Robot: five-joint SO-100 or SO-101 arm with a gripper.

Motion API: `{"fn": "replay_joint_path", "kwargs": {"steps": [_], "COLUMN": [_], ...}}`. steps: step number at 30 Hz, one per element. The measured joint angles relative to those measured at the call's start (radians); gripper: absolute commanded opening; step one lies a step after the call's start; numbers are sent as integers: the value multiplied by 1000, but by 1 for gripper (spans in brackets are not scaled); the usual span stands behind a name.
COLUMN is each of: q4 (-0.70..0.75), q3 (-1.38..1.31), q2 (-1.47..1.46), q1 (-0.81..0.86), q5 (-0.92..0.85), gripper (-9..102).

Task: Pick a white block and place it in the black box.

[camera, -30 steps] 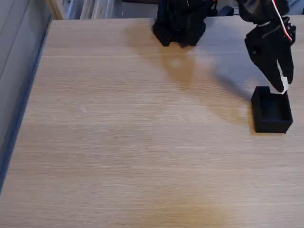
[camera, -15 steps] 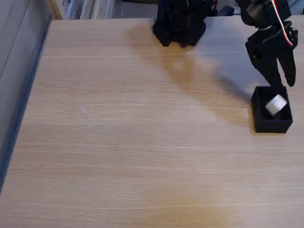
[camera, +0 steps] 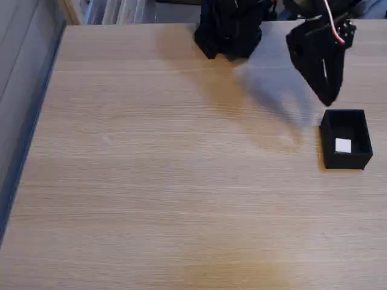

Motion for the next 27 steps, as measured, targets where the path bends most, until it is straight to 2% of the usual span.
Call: {"fn": "replay_joint_path", "kwargs": {"steps": [7,14,16,19,24,27], "q4": [272,571,581,555,502,448], "q3": [304,546,592,647,741,808], "q2": [420,775,834,911,962,966], "q1": [115,192,216,242,319,422], "q5": [-69,2,84,117,48,-23], "gripper": [0,0,0,0,0,0]}}
